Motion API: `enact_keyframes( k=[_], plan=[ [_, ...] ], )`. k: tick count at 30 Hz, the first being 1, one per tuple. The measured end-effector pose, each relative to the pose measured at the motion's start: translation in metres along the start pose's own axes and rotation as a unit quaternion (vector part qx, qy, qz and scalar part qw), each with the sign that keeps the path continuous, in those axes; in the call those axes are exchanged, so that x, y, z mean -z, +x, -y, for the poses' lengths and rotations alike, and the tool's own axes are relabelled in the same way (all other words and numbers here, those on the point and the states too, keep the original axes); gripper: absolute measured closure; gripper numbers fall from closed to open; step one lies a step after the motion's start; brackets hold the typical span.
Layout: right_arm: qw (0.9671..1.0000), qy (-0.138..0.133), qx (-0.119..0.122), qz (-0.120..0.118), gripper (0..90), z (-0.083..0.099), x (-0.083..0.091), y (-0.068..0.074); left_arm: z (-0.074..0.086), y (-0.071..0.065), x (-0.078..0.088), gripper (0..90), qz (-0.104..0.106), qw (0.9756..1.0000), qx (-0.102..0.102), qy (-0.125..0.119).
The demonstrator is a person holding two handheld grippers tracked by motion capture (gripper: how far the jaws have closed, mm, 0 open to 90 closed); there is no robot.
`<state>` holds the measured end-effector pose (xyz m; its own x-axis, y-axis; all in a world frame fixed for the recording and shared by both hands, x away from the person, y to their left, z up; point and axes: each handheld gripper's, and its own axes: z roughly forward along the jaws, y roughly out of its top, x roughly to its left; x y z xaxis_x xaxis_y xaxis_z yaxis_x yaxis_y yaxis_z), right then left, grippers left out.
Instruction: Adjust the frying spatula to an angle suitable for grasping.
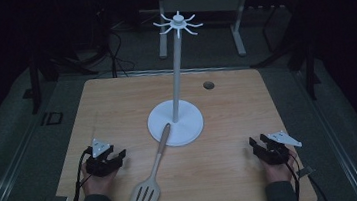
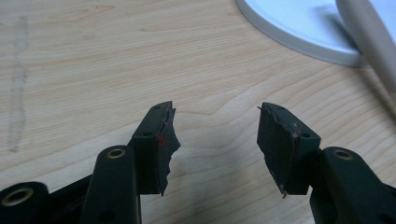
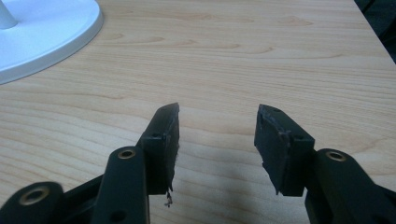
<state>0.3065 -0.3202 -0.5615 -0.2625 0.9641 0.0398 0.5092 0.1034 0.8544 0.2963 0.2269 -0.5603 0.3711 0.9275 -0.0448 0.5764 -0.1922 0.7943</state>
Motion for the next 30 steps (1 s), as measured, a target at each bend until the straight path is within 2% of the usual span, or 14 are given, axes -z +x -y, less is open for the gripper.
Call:
enact_keyframes(
  k=[3, 9, 17, 21, 25, 30],
  plan=[
    [1.0, 0.0, 0.003, 0.001, 48.6, 0.0, 0.0, 0.001, -0.001, 0.0, 0.001, 46.4, 0.003, 0.9999, 0.01, 0.004],
    [1.0, 0.006, -0.002, 0.002, 48.8, 0.0, -0.001, 0.0, -0.002, 0.001, 0.004, 45.6, 0.001, 0.9998, 0.017, 0.01],
    [0.9999, 0.008, 0.006, 0.007, 48.8, -0.001, -0.002, 0.002, -0.007, -0.001, 0.01, 44.6, 0.008, 0.9995, 0.029, 0.008],
    [0.9999, 0.007, 0.005, 0.011, 47.1, 0.0, -0.001, 0.002, -0.013, -0.007, 0.014, 43.9, 0.012, 0.9996, 0.024, 0.007],
    [0.9999, 0.008, 0.003, 0.011, 46.6, 0.0, -0.001, 0.001, -0.02, -0.016, 0.016, 44.8, 0.006, 0.9999, 0.007, 0.007],
    [0.9999, 0.008, 0.005, 0.013, 46.3, 0.0, -0.001, 0.002, -0.029, -0.025, 0.018, 46.2, 0.014, 0.9999, 0.004, 0.0]
  ],
)
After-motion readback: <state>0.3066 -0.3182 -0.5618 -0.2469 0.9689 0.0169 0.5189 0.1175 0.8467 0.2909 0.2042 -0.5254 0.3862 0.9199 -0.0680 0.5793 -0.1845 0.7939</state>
